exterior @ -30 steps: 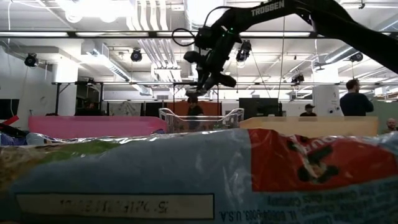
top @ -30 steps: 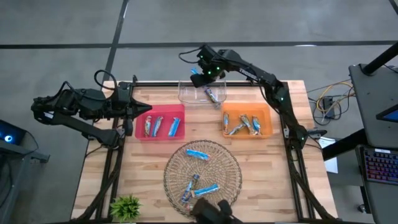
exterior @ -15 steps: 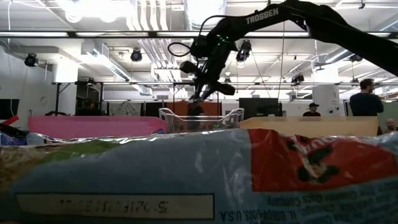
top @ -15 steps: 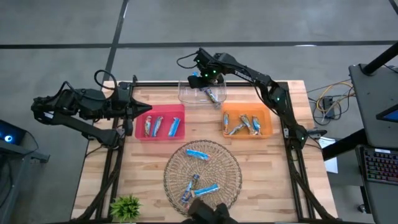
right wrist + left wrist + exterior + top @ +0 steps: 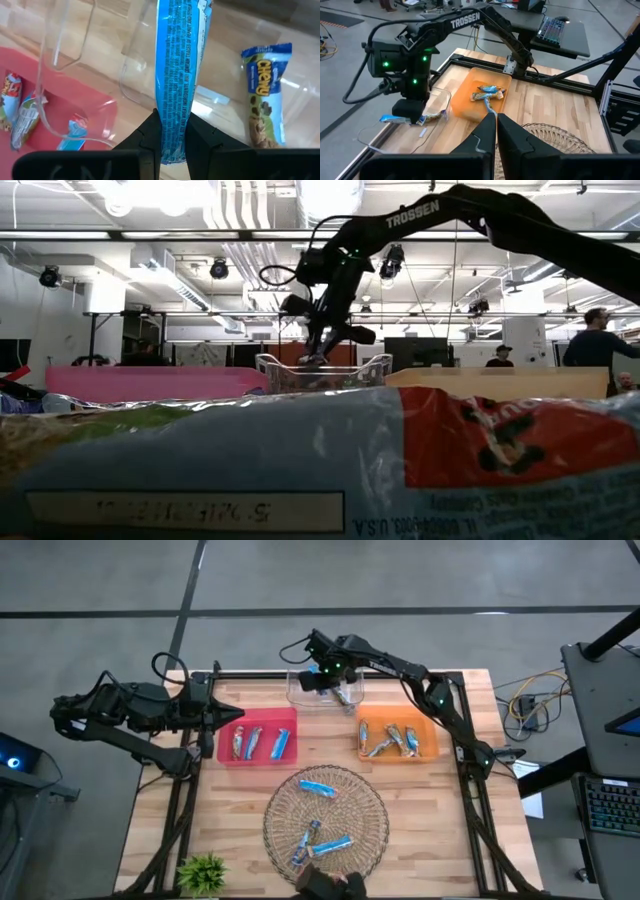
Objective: Pick and place Granola Bars by type
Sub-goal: Put the blue granola bar into the transparent bin
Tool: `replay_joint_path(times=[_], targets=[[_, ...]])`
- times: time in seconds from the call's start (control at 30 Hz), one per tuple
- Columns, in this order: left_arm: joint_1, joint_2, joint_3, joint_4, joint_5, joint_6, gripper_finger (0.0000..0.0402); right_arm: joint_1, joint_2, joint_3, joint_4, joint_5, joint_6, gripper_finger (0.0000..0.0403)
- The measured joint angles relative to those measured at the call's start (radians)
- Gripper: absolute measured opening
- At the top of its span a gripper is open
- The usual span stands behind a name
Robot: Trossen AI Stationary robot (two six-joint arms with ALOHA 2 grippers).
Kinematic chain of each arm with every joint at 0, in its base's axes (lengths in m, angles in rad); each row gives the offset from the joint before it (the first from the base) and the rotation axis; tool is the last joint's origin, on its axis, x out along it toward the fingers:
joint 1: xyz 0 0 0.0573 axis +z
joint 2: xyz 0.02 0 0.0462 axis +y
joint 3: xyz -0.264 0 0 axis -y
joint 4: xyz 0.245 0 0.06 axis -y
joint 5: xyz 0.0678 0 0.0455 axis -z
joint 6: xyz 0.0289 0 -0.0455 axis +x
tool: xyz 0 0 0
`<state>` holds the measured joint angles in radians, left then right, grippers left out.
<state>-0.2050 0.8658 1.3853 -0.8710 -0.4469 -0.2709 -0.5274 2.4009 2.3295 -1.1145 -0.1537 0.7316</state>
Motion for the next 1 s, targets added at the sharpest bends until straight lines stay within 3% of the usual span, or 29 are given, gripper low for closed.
replay_joint_path(times=[0.67, 1.0], targets=[[0.0, 0.0, 0.0, 0.001, 0.0, -0.018, 0.0, 0.013, 0.004, -0.051, 0.016, 0.002, 0.19, 0.0052], [0.0, 0.0, 0.0, -0.004, 0.0, -0.021, 0.0, 0.014, 0.005, -0.056, 0.03, 0.019, 0.189, 0.0052]])
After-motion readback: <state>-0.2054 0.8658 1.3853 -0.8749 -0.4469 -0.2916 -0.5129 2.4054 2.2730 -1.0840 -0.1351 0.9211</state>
